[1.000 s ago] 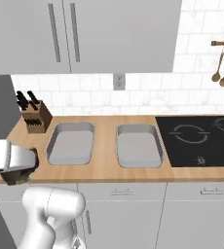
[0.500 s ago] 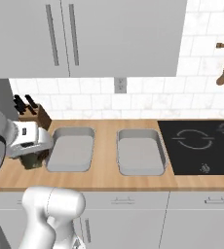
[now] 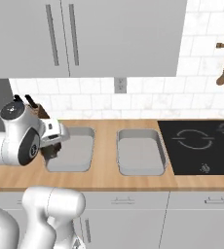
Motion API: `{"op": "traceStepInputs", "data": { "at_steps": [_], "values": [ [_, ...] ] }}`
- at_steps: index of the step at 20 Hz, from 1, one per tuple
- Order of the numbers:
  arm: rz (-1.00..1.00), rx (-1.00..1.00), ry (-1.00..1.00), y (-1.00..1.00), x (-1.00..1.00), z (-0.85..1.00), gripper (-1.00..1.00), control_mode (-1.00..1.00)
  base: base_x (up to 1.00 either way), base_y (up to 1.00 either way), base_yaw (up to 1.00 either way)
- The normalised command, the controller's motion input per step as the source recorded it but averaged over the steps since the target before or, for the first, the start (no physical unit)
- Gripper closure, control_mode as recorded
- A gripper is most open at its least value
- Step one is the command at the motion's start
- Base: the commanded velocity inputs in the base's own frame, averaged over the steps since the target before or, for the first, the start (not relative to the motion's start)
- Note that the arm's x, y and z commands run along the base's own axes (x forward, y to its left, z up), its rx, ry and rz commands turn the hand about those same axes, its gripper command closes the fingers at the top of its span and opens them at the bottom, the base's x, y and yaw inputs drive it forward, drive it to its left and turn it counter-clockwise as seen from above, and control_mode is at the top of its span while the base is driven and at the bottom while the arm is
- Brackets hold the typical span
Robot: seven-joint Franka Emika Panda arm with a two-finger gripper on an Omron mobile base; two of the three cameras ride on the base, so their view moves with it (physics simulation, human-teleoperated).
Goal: Place one sweet potato and one steak in each tupperware on the nearby counter, to pack two identical lunches.
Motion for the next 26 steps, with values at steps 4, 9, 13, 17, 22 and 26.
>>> {"op": "traceStepInputs", "data": {
  "at_steps": [4, 9, 13, 17, 22, 26],
  "values": [
    [0.09, 0.03, -0.02, 0.00, 0.93, -0.39, 1.00, -1.00, 0.00, 0.00, 0.00],
    [0.06, 0.00, 0.00, 0.00, 0.84, -0.34, 1.00, -1.00, 0.00, 0.00, 0.00],
    [0.04, 0.00, 0.00, 0.04, 0.81, -0.34, 1.00, -1.00, 0.00, 0.00, 0.00],
    [0.01, 0.00, 0.00, 0.18, 0.74, -0.33, 1.00, -1.00, 0.00, 0.00, 0.00],
    [0.00, 0.00, 0.00, 0.19, 0.58, -0.26, 1.00, -1.00, 0.00, 0.00, 0.00],
    [0.00, 0.00, 0.00, 0.09, 0.52, -0.23, 1.00, -1.00, 0.00, 0.00, 0.00]
  ]
}}
